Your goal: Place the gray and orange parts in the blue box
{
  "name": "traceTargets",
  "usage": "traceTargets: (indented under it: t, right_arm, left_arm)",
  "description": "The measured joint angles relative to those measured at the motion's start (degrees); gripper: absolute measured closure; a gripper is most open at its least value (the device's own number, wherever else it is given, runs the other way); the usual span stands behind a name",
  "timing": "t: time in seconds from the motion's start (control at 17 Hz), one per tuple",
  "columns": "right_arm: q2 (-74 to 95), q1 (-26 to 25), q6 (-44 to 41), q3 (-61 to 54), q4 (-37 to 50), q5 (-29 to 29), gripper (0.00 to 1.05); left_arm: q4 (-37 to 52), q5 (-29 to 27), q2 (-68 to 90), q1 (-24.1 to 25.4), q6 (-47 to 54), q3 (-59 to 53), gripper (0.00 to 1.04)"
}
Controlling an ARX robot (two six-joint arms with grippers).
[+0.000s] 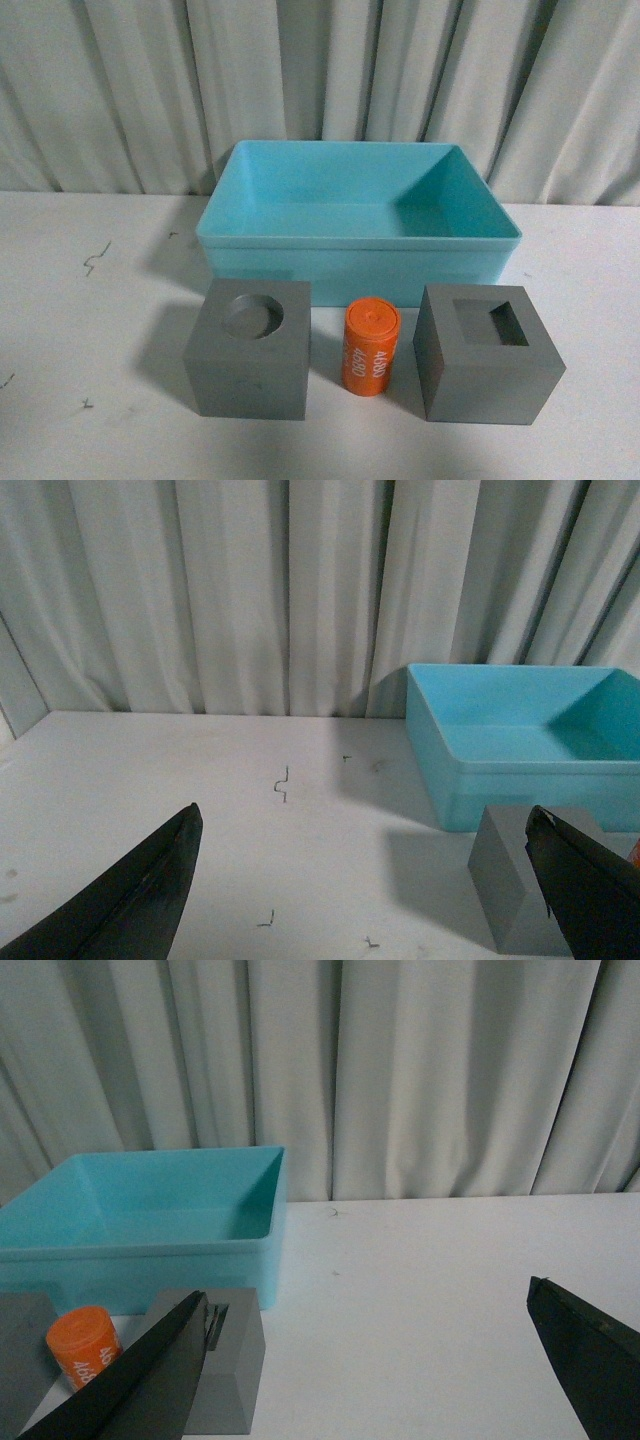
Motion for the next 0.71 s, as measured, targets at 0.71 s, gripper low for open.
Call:
traceTargets:
  t: [0.71]
  right_arm:
    - [0.0, 0.0, 0.0, 0.0, 0.0, 0.0, 0.06]
  left_arm:
    - [0.0, 0.0, 0.0, 0.0, 0.0, 0.0, 0.07]
